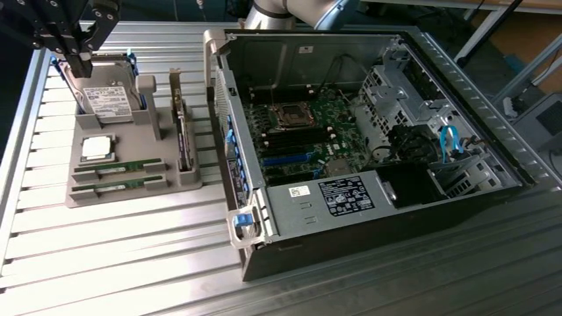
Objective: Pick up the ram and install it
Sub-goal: 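Pick up the ram and move it above insertion slot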
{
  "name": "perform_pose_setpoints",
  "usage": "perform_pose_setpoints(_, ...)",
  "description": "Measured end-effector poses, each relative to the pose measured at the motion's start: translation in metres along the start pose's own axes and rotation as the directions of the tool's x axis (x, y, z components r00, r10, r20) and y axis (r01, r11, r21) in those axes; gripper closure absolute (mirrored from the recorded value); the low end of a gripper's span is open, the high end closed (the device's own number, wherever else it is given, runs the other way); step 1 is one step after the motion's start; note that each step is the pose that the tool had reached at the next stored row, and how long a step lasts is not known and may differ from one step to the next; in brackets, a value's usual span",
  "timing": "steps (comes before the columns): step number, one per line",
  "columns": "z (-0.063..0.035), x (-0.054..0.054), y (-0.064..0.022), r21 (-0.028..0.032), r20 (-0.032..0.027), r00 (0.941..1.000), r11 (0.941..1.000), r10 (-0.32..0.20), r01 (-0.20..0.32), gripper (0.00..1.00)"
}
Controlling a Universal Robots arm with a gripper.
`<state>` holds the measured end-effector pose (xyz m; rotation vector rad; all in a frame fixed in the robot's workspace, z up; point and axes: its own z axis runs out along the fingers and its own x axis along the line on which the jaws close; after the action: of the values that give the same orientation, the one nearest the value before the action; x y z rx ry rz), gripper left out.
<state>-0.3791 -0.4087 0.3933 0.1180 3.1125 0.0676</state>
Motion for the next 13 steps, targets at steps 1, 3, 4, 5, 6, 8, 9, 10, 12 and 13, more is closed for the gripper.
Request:
perform_pose_setpoints(1,0.0,0.0,0.0,0.0,0.0,1.0,1.0,0.0,0.0,0.9)
perform_pose_setpoints(3,0.0,0.0,0.0,0.0,0.0,1.0,1.0,0.0,0.0,0.9)
perform_pose_setpoints(4,0.0,0.0,0.0,0.0,0.0,1.0,1.0,0.0,0.0,0.9)
perform_pose_setpoints(5,0.0,0.0,0.0,0.0,0.0,1.0,1.0,0.0,0.0,0.9)
perform_pose_setpoints(6,0.0,0.0,0.0,0.0,0.0,1.0,1.0,0.0,0.0,0.9)
perform_pose_setpoints(8,0.0,0.0,0.0,0.0,0.0,1.0,1.0,0.0,0.0,0.9)
perform_pose_setpoints(9,0.0,0.0,0.0,0.0,0.0,1.0,1.0,0.0,0.0,0.9)
perform_pose_setpoints(10,0.0,0.0,0.0,0.0,0.0,1.0,1.0,0.0,0.0,0.9)
perform_pose_setpoints(12,0.0,0.0,0.0,0.0,-0.0001,1.0,1.0,-0.002,0.002,0.9)
perform_pose_setpoints(13,0.0,0.0,0.0,-0.0001,-0.0003,1.0,1.0,-0.006,0.006,0.9)
